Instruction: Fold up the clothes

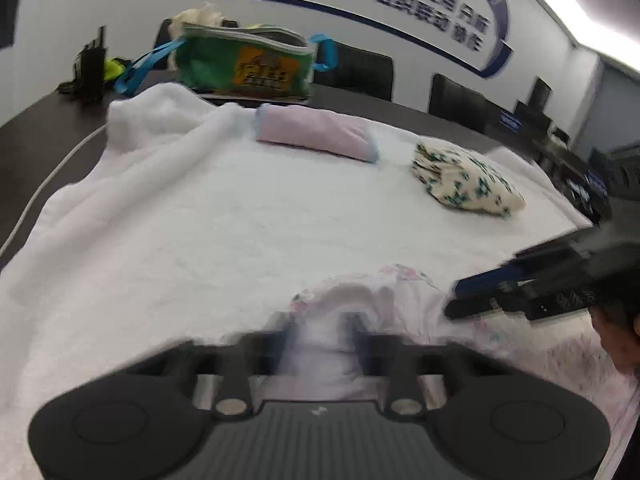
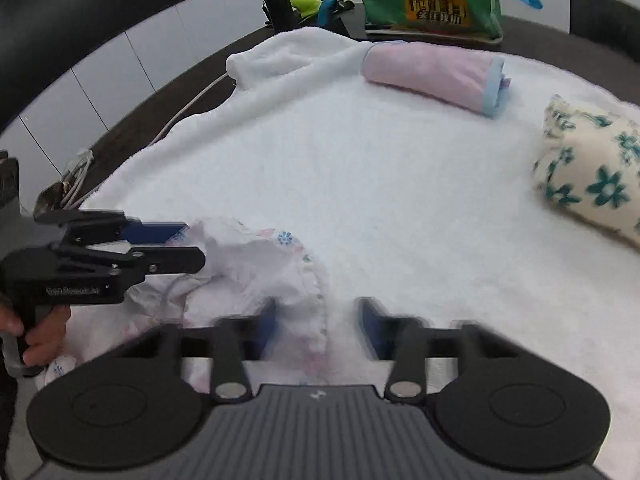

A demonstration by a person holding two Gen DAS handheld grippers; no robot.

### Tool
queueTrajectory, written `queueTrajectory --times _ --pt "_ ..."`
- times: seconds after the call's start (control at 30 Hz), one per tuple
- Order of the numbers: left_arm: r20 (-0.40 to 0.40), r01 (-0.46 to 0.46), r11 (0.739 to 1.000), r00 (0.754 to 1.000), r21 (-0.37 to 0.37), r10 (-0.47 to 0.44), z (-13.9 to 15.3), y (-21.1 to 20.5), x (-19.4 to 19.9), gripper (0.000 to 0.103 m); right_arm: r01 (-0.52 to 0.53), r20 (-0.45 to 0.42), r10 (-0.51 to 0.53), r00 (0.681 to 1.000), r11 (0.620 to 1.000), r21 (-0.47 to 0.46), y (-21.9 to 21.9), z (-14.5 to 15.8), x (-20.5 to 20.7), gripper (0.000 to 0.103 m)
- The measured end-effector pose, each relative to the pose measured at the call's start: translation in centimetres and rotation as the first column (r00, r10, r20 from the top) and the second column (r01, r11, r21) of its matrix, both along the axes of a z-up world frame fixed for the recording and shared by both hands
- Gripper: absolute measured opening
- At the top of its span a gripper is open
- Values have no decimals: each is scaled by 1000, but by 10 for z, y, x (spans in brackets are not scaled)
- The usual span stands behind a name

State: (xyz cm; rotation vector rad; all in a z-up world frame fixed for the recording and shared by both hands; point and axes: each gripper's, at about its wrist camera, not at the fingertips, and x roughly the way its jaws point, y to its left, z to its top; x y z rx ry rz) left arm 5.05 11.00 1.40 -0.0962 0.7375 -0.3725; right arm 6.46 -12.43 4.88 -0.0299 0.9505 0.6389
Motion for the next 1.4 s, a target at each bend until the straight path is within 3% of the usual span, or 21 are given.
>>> queueTrajectory --times 0.03,0.13,0.2,0.27,0.33,0.47,0.57,0.6,0.63,0.67,0.73,0.77,0.83,0.9,0.93,0.97,1.07,1.1,1.23,1.33,1.4 --pt "28 -2 1000 1000 -1 2 3 1 -5 0 -19 56 18 998 1000 7 1 5 -9 7" --pt "135 -18 1000 991 22 15 21 4 -24 0 -105 260 102 960 994 -3 5 23 -36 2" --pt "201 -50 998 979 48 39 31 8 -46 0 -236 454 245 857 969 -78 12 41 -75 2" --pt "246 -87 994 967 70 67 33 11 -72 0 -333 560 398 727 917 -220 20 45 -122 2" --pt "238 -154 985 962 75 132 28 15 -86 0 -383 588 518 620 855 -350 32 39 -163 2" --pt "139 -352 935 929 47 343 10 36 -90 7 -516 495 680 540 733 -443 55 -1 -207 2" --pt "102 -342 939 933 -44 344 16 48 -92 14 -550 459 721 520 693 -466 62 -13 -216 6" --pt "118 -311 949 942 -49 314 22 45 -93 22 -539 476 681 556 731 -417 55 -2 -208 10" --pt "144 -272 961 951 -41 275 29 41 -92 47 -524 491 638 594 769 -367 49 9 -200 30" --pt "177 -236 971 955 -26 237 35 36 -90 68 -469 507 555 660 831 -299 40 21 -183 60" --pt "224 -163 986 962 15 155 42 21 -72 77 -339 515 372 772 927 -162 22 43 -149 75" --pt "207 -138 990 970 23 130 41 15 -59 77 -265 473 292 831 956 -124 18 47 -125 75" --pt "114 -105 994 988 16 103 33 6 -29 72 -128 354 148 924 989 -79 13 43 -76 74" --pt "17 -67 998 998 4 67 23 -2 -1 42 -71 204 71 976 997 -6 11 26 -36 64" --pt "-21 -49 999 999 -2 49 17 -5 6 2 -59 150 56 987 998 16 11 18 -24 44" --pt "-9 -39 999 999 -3 39 15 -4 4 1 -47 100 43 994 998 36 12 9 -12 8" --pt "138 2 1000 990 2 -2 20 0 -26 1 -106 167 102 981 994 12 16 10 -27 1" --pt "223 38 999 974 13 -40 27 2 -45 1 -165 258 159 953 986 -2 14 17 -47 1" --pt "291 96 980 946 175 -145 21 -11 -97 1 -369 523 398 754 915 -164 7 34 -132 1" --pt "307 125 944 926 305 -222 13 -22 -134 6 -465 522 569 636 822 -329 9 18 -184 1" --pt "299 137 917 918 375 -260 5 -26 -153 11 -488 474 652 592 758 -432 15 0 -203 3"
